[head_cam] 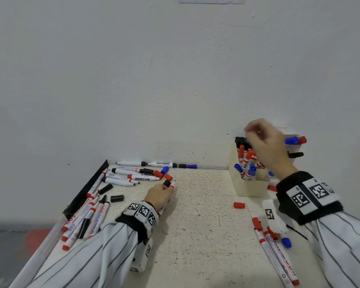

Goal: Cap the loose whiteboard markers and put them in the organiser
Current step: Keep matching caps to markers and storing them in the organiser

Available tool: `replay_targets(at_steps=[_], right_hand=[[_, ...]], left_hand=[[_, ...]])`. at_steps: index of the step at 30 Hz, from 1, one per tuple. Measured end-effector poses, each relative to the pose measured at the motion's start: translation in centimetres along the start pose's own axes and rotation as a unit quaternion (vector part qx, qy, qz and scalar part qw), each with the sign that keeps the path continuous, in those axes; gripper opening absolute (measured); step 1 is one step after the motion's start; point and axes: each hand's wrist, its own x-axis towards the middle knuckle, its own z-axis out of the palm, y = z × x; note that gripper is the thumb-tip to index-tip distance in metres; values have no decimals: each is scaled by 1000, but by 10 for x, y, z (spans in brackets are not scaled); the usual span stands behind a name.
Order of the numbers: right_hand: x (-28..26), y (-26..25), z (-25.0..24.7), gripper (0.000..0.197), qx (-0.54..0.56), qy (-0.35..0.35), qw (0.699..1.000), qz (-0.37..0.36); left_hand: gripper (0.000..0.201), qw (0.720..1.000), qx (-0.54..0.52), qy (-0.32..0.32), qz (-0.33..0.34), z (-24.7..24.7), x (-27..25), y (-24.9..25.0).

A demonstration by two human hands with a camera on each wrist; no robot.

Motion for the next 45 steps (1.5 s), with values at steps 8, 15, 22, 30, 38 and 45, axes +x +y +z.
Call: replay_targets(at_steps=[8, 15, 22, 30, 38, 45], right_hand=[[-46, 31, 52, 27, -265, -501, 778, 271], [-69, 56, 54, 38, -431, -508, 698, 260], [-58, 55, 64, 20, -384, -482, 739, 272], [-53, 44, 87, 21, -148, -296, 903, 272], [-62, 31, 110, 26, -55, -268, 934, 229], [-62, 30, 117, 21, -55, -231, 947, 217]], left_hand=[[24, 998, 66, -20, 2, -3, -13, -7], [26, 995, 86, -33, 28, 0, -17, -10], [30, 993, 105, -25, 52, 4, -14, -11], [31, 990, 106, -16, 91, 8, -13, -11], [29, 989, 71, -22, 129, 8, -15, -11], [28, 987, 49, -4, 150, 9, -14, -13]])
